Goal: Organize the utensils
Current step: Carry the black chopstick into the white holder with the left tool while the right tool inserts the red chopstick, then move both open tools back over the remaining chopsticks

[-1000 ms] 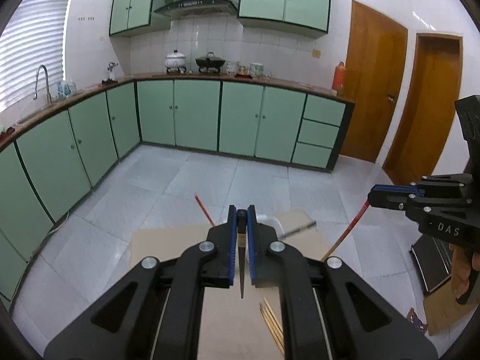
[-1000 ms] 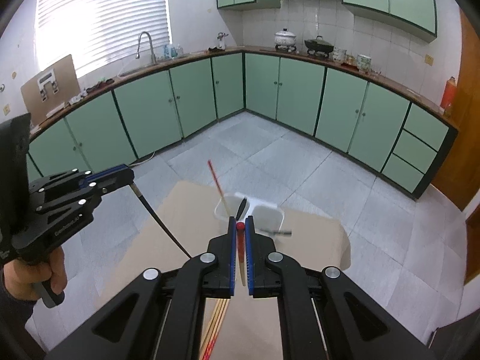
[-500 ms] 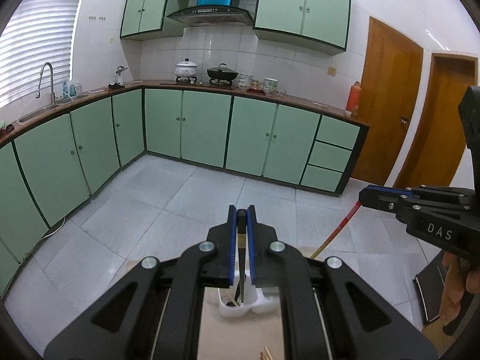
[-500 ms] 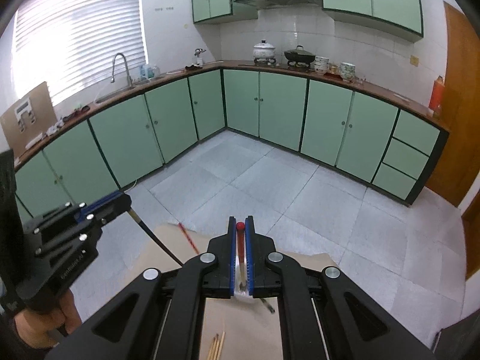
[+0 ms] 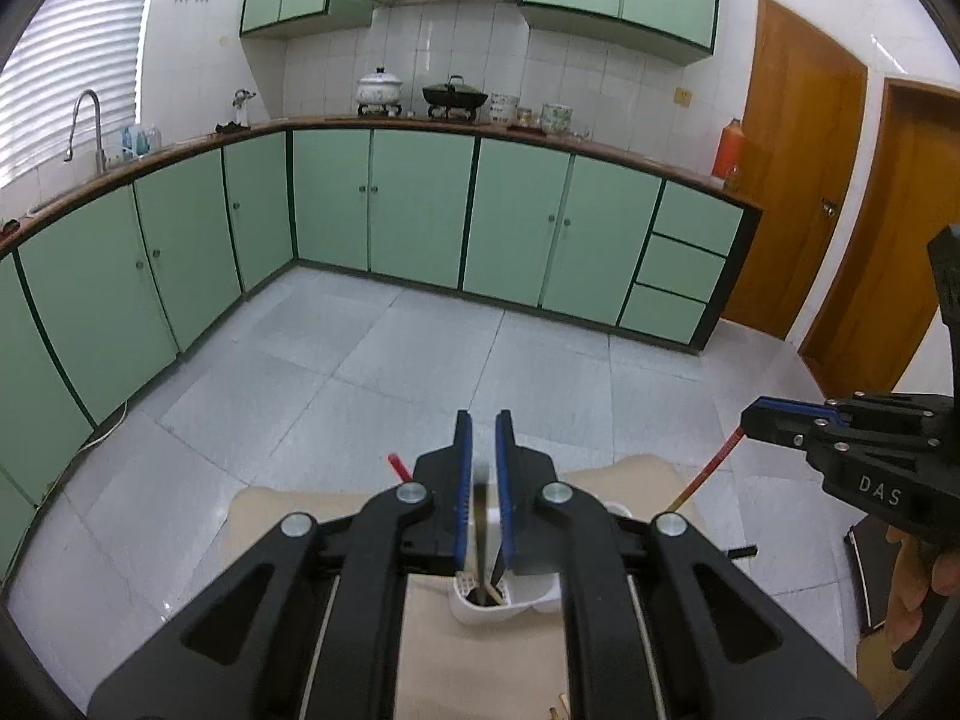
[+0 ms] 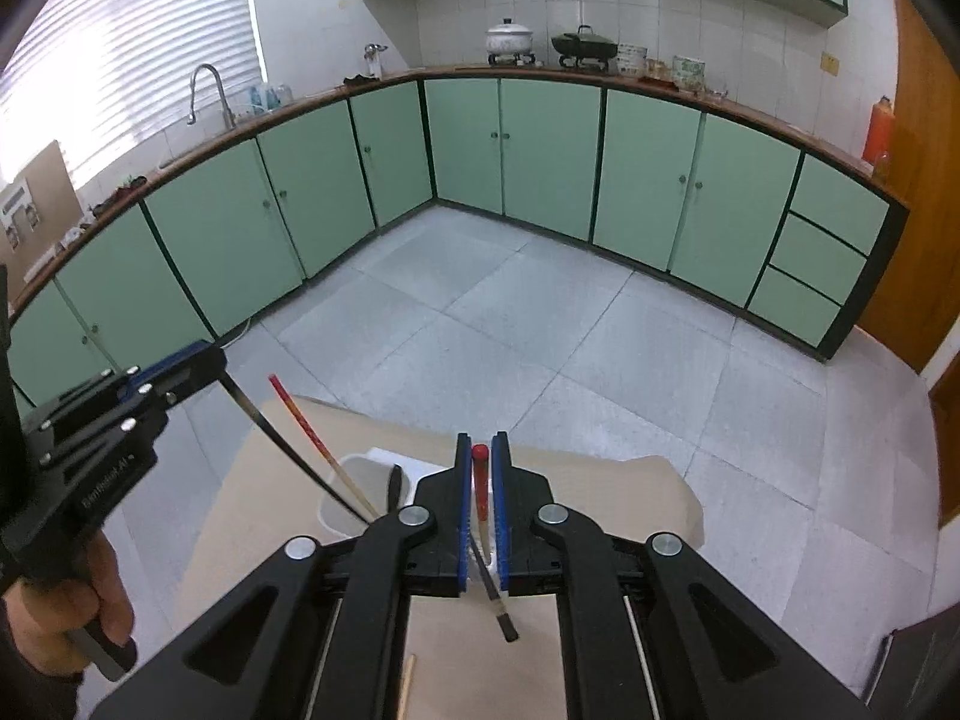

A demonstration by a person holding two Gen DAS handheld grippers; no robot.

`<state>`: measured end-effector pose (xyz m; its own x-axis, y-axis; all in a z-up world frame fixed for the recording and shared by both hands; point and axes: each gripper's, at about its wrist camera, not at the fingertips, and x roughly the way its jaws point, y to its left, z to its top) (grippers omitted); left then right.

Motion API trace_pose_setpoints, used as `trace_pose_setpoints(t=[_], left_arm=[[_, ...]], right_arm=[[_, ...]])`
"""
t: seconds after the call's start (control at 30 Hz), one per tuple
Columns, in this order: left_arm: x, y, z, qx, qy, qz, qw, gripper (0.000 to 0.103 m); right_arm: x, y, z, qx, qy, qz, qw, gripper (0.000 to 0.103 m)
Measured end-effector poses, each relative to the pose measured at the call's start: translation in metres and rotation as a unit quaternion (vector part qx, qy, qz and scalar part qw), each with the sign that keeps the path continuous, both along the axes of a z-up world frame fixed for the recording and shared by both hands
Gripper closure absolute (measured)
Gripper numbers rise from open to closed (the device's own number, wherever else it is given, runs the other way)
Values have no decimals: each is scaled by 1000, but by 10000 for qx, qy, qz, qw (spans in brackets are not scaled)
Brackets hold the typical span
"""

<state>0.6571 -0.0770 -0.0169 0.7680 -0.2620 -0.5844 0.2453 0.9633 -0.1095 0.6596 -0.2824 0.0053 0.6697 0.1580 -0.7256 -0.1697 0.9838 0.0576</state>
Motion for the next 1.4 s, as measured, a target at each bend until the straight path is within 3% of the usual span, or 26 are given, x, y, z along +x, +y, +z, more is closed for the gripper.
trace_pose_setpoints(t=[0.17, 0.27, 0.47, 0.67, 0.9, 1.1, 1.23, 1.4], left_arm=[[-11, 9, 15, 101, -77, 49, 9999, 68], [-31, 16, 30, 188, -174, 31, 9997, 61], [-100, 35, 33, 368, -250, 43, 9990, 46], [-183, 56, -16, 282, -184, 104, 9994, 46], [-270, 67, -94, 61, 107, 233, 9997, 45], [-330, 64, -179, 30, 286, 254, 9993, 45], [-352, 73, -204, 6, 313, 396, 9987, 45], [-361, 77, -218, 34, 369, 404, 9985, 45]], right_arm=[[-13, -8, 8, 1, -50, -15, 10000, 95], [-31, -13, 19, -8, -199, -19, 9998, 92], [-115, -18, 22, 148, -670, 122, 9976, 80], [-213, -25, -35, 223, -911, 114, 9955, 80], [-310, -10, -141, 218, -704, 183, 9971, 80], [-351, 10, -237, 116, -295, 329, 9990, 80], [-362, 19, -263, 28, -151, 436, 9989, 80], [-361, 31, -268, -104, -284, 629, 9976, 79]])
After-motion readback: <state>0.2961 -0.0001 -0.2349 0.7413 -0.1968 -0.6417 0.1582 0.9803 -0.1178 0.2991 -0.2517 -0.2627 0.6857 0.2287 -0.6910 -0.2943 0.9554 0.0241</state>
